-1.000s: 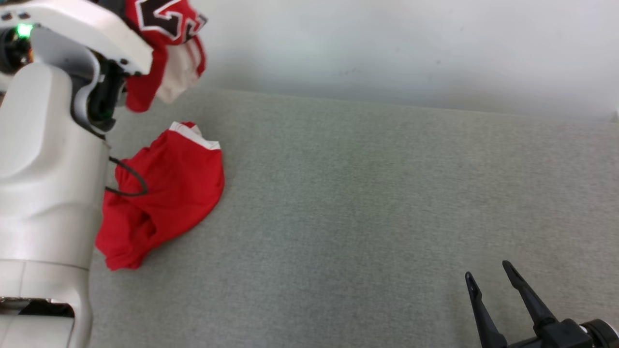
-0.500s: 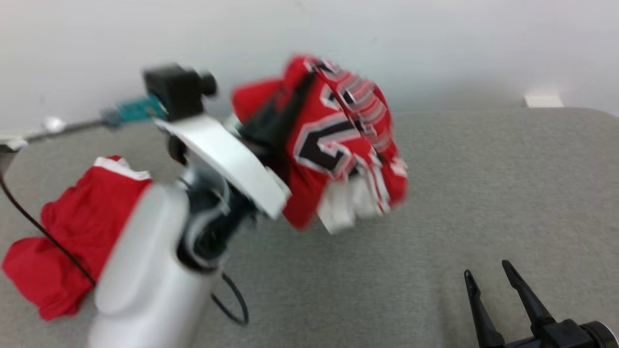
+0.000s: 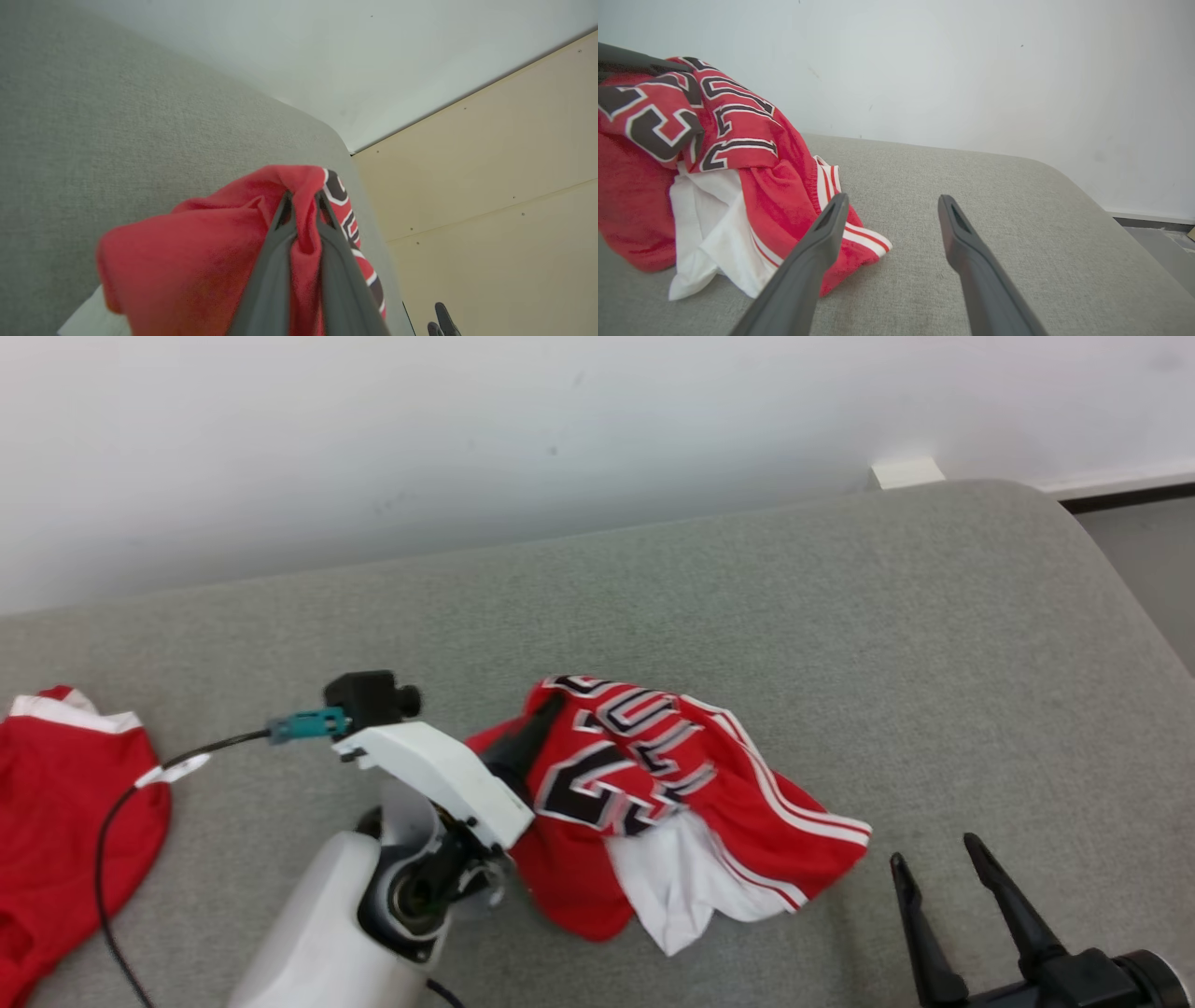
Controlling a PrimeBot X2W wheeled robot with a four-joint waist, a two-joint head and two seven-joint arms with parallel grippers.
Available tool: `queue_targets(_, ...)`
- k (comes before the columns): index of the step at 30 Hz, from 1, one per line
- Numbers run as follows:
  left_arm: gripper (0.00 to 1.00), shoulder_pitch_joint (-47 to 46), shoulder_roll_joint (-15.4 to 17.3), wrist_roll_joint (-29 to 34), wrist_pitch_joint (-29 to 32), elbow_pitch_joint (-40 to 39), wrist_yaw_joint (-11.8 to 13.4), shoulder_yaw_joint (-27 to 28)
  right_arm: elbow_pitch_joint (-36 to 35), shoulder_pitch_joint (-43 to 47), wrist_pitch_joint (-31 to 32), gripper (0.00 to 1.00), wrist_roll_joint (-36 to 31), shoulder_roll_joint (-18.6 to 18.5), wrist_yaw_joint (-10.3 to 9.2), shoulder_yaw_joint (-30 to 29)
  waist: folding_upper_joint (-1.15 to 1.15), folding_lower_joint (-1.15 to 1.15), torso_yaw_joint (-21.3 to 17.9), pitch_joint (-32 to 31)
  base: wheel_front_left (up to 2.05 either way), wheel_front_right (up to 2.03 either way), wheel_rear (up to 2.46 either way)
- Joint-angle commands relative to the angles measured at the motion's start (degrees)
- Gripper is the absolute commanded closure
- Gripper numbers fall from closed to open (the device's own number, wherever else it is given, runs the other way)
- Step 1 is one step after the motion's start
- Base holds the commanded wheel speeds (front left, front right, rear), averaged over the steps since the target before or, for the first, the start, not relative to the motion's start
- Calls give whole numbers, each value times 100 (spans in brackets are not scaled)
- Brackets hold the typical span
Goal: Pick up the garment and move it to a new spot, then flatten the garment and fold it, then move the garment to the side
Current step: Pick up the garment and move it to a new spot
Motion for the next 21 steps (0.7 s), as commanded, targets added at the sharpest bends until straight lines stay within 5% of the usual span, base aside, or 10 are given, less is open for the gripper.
queue_targets(1,100,-185,24,104,-202,388,43,104,26,-67,4,0,7,5,-16,57,0,0,-134,101,0,0,0)
queue_targets(6,100,-811,182,691,-1102,1992,113,184,140,-85,4,0,-11,-17,-16,286,0,0,-230,262,0,0,0)
queue_targets(7,85,-925,224,854,-1349,2276,131,156,161,-88,4,0,-10,-19,-16,309,0,0,-236,285,0,0,0)
queue_targets(8,53,-1034,258,1001,-1594,2561,158,146,179,-97,4,0,-7,-22,-16,337,0,0,-244,308,0,0,0)
queue_targets(9,0,-1130,283,1135,-1795,2859,184,98,198,-107,4,0,-7,-27,-16,361,0,0,-248,327,0,0,0)
queue_targets(15,0,-1501,297,1684,-2788,3862,-73,-205,208,-122,4,0,-8,-14,-16,294,0,0,-100,352,0,0,0)
queue_targets(21,0,-1303,327,2037,-3171,3749,-218,-230,100,16,4,0,-39,-83,-16,34,0,0,271,121,0,0,0)
